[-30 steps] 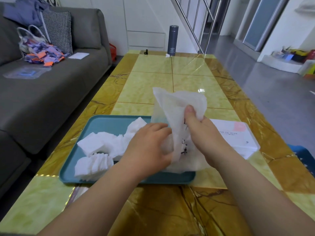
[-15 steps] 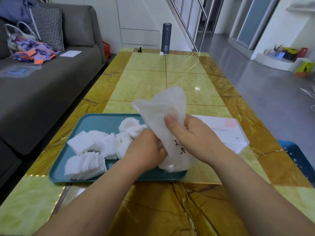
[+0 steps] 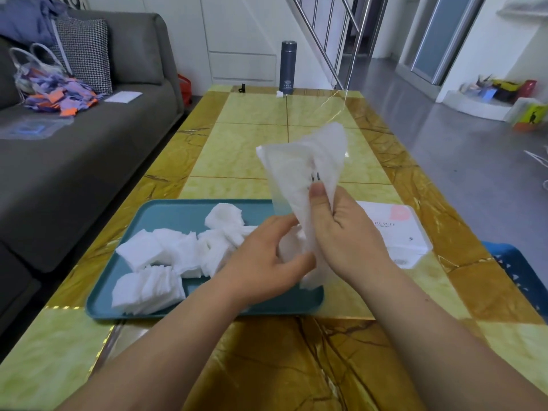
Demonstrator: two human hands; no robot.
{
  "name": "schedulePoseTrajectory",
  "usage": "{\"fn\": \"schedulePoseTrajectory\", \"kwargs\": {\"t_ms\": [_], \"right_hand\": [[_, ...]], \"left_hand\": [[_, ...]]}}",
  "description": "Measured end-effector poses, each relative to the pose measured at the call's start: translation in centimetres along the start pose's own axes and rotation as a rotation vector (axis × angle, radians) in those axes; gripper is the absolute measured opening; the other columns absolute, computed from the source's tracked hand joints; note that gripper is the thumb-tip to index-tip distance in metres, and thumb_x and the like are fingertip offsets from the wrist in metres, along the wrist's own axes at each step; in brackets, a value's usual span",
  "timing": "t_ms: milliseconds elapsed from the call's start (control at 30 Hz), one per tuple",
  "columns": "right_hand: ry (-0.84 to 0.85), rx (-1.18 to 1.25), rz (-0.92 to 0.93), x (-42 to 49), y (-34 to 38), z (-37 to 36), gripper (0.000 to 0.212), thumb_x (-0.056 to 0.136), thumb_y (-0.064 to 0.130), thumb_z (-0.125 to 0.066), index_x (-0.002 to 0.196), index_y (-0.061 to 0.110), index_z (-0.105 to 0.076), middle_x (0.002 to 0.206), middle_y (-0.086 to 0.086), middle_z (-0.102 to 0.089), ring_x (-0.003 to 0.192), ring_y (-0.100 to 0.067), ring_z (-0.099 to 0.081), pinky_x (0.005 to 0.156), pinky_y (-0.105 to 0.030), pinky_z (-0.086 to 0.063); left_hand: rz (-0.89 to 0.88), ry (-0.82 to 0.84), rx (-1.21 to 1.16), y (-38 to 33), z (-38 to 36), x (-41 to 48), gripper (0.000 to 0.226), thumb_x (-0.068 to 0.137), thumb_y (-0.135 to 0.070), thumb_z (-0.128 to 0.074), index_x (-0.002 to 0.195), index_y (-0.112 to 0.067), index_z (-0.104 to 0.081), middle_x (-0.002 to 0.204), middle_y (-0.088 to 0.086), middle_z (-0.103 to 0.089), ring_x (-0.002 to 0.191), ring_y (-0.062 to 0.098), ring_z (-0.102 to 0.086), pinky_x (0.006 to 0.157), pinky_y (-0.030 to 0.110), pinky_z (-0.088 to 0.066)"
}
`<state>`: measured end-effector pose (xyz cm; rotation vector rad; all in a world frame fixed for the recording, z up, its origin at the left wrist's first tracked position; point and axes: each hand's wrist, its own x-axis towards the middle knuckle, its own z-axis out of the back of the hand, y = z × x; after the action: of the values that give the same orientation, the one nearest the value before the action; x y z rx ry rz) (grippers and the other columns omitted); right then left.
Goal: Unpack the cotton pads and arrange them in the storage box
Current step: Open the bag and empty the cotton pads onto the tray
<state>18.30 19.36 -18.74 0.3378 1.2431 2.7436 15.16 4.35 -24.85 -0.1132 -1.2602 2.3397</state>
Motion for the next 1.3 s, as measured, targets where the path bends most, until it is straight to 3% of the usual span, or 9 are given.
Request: {"fn": "schedulePoseTrajectory", "kwargs": {"t_ms": [200,300,400,467,600,733,933,1133,1300], "right_hand": [[0.027,0.535,-0.028,0.1,0.7,-2.1,0.042,0.102,0.062,-0.03,0.133,0.041,-0.051,0.119,0.027,-0.061,0.106,0.022,-0.052,0.086,0.003,-0.04],[0.042,0.612,0.033,0.1,0.7,-2.1,0.055,0.097,0.066,-0.031,0.135,0.037,-0.058,0.127,0.018,-0.066,0.12,0.007,-0.058,0.106,-0.018,-0.045],[0.034,0.451,0.123,0.3,0.9,-2.0,0.039,0.103,0.064,-0.033,0.107,0.042,-0.065,0.109,0.01,-0.072,0.106,-0.005,-0.066,0.1,-0.034,-0.053],[-0.048,0.182,0.219,0.7,0.4,-1.9,0.044,0.098,0.074,-0.035,0.109,0.044,-0.065,0.107,0.011,-0.07,0.109,-0.015,-0.064,0.103,-0.054,-0.048],[0.058,0.145,-0.004,0.9,-0.6,-0.7,0.088,0.076,0.086,-0.057,0.151,0.041,-0.046,0.149,0.019,-0.049,0.138,-0.005,-0.045,0.117,-0.041,-0.038],[0.075,0.381,-0.092,1.0,-1.1,-0.9,0.029,0.094,0.059,-0.063,0.114,0.038,-0.068,0.108,0.014,-0.076,0.1,-0.006,-0.072,0.094,-0.045,-0.06],[-0.246,0.384,-0.089,1.8,-1.3,0.1,0.034,0.1,0.052,-0.055,0.101,0.019,-0.058,0.109,-0.018,-0.066,0.093,-0.029,-0.067,0.086,-0.049,-0.058],[-0.249,0.4,-0.096,1.7,-1.0,-0.2,0.043,0.098,0.059,-0.051,0.103,0.017,-0.056,0.111,-0.014,-0.064,0.098,-0.03,-0.065,0.089,-0.052,-0.056],[-0.121,0.58,-0.193,1.2,-0.2,-0.4,0.023,0.104,0.057,-0.045,0.099,0.042,-0.061,0.104,0.025,-0.068,0.096,0.013,-0.062,0.084,-0.02,-0.05]], "left_hand": [[0.048,-0.034,-0.059,-1.1,-0.2,0.1,0.052,0.076,-0.047,-0.074,0.125,-0.051,-0.057,0.118,-0.027,-0.066,0.109,-0.006,-0.061,0.09,0.027,-0.055],[0.084,-0.041,-0.072,-1.0,-0.2,0.2,0.035,0.075,-0.039,-0.076,0.107,-0.047,-0.063,0.099,-0.029,-0.07,0.094,-0.008,-0.065,0.078,0.023,-0.056],[0.091,-0.136,-0.065,-1.1,-0.1,0.6,0.008,0.075,-0.036,-0.064,0.082,-0.036,-0.067,0.075,-0.023,-0.07,0.074,-0.004,-0.066,0.062,0.022,-0.052],[0.105,-0.206,-0.072,-1.2,0.4,0.8,0.02,0.077,-0.045,-0.058,0.086,-0.031,-0.07,0.074,-0.021,-0.071,0.071,-0.004,-0.067,0.058,0.019,-0.054],[0.142,-0.287,-0.286,-1.1,1.5,0.7,0.02,0.089,-0.035,-0.07,0.107,-0.027,-0.073,0.092,-0.013,-0.078,0.089,0.0,-0.073,0.07,0.018,-0.058],[0.127,-0.303,-0.272,-1.6,1.5,0.5,0.01,0.091,-0.024,-0.075,0.099,-0.021,-0.071,0.084,-0.01,-0.075,0.078,-0.001,-0.07,0.063,0.011,-0.052],[0.126,-0.292,0.034,-0.5,2.3,-0.1,0.013,0.088,-0.042,-0.071,0.096,-0.034,-0.064,0.087,-0.016,-0.068,0.083,0.001,-0.061,0.07,0.022,-0.051],[0.059,-0.145,0.344,0.7,2.1,-0.4,0.069,0.079,-0.059,-0.063,0.142,-0.031,-0.055,0.142,-0.007,-0.054,0.136,0.019,-0.043,0.115,0.043,-0.036],[-0.192,-0.31,0.29,-0.5,1.0,0.2,0.04,0.091,-0.034,-0.063,0.131,-0.03,-0.062,0.128,-0.008,-0.059,0.119,0.015,-0.055,0.099,0.038,-0.047]]}}
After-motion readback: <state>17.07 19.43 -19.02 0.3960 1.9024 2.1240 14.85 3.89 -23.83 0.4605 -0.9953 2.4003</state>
